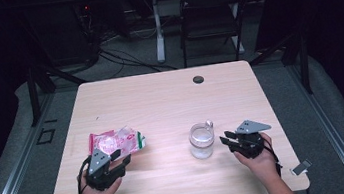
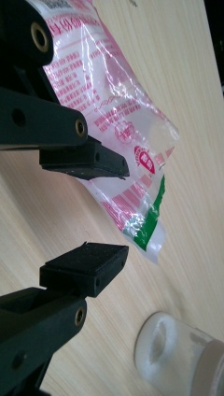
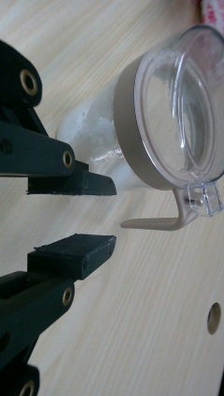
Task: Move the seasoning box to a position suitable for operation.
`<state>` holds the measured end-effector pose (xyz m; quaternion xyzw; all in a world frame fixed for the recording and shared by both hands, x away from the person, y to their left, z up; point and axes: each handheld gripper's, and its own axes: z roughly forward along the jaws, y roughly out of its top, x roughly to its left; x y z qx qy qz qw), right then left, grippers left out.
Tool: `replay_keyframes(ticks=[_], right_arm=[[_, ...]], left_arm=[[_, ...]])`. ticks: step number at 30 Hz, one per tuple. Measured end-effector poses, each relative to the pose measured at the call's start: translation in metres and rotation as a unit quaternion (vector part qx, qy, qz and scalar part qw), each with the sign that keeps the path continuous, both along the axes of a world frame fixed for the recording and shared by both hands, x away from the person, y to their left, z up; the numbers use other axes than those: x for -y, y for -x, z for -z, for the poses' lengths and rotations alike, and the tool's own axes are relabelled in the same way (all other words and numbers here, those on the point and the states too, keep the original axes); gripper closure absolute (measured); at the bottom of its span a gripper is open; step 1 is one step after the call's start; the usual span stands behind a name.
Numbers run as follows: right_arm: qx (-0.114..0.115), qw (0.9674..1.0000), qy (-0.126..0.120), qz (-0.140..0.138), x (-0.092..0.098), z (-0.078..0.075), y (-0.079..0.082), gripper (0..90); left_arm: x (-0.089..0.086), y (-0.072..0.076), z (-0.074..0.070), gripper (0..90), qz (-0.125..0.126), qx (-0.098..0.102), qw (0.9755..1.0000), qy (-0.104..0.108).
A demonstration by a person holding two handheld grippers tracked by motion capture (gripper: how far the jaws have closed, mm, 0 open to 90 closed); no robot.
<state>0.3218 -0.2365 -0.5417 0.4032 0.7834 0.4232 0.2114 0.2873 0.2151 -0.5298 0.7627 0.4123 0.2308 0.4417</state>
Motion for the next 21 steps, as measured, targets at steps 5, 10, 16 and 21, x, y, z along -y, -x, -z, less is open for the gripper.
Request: replay_keyframes(ticks=[5, 10, 16, 21], right_arm=[[0.005, 0.9998, 0.014, -0.016, -0.006, 0.005, -0.009, 68.5], [-0.008, 0.9999, -0.008, -0.005, -0.002, 0.009, -0.022, 69.5], [-0.016, 0.9998, -0.012, -0.01, -0.003, 0.012, -0.035, 70.3], [-0.018, 0.9996, 0.007, -0.021, -0.01, 0.016, -0.044, 70.3]], left_arm=[[-0.008, 0.004, -0.001, 54.1, -0.024, -0.001, 0.9997, 0.008], [-0.018, 0.007, 0.0, 55.3, -0.029, -0.007, 0.9992, 0.025], [-0.027, 0.014, -0.001, 56.2, -0.043, -0.001, 0.9986, 0.03], [-0.033, 0.018, -0.001, 58.4, -0.054, -0.002, 0.998, 0.034]])
